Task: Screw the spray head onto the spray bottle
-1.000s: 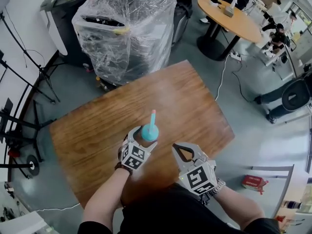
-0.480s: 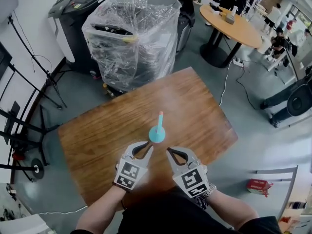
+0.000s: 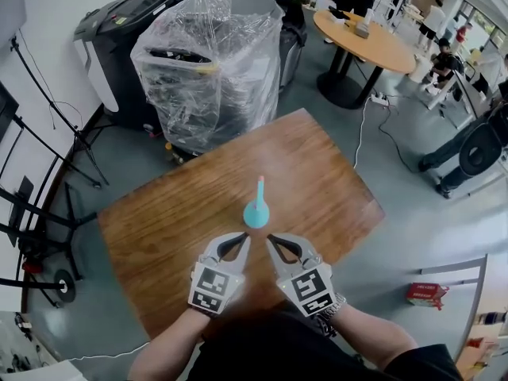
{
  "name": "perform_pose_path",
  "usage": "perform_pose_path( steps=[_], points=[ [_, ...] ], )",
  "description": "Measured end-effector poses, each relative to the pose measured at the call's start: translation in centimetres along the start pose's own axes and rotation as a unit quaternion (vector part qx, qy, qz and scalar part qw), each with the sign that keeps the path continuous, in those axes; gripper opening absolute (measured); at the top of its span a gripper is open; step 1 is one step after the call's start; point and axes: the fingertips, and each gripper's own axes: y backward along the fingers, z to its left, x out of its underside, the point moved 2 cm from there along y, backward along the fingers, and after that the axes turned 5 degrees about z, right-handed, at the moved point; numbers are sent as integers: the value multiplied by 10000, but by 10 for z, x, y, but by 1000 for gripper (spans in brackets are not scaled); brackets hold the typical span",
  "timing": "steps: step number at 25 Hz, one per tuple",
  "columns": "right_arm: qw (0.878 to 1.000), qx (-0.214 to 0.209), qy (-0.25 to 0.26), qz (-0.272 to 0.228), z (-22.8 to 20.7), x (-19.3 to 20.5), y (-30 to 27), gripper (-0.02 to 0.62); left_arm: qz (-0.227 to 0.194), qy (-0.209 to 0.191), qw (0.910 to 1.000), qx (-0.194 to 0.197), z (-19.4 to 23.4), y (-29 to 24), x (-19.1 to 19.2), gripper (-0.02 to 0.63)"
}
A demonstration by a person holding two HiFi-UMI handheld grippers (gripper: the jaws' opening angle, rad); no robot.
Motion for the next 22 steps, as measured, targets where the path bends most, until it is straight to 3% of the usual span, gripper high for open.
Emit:
perform_pose_path(
  steps=[22],
  points=[
    [9994, 331, -98, 3, 11, -2, 18, -8, 52, -282, 9995, 118, -12, 11, -3, 11]
  ],
)
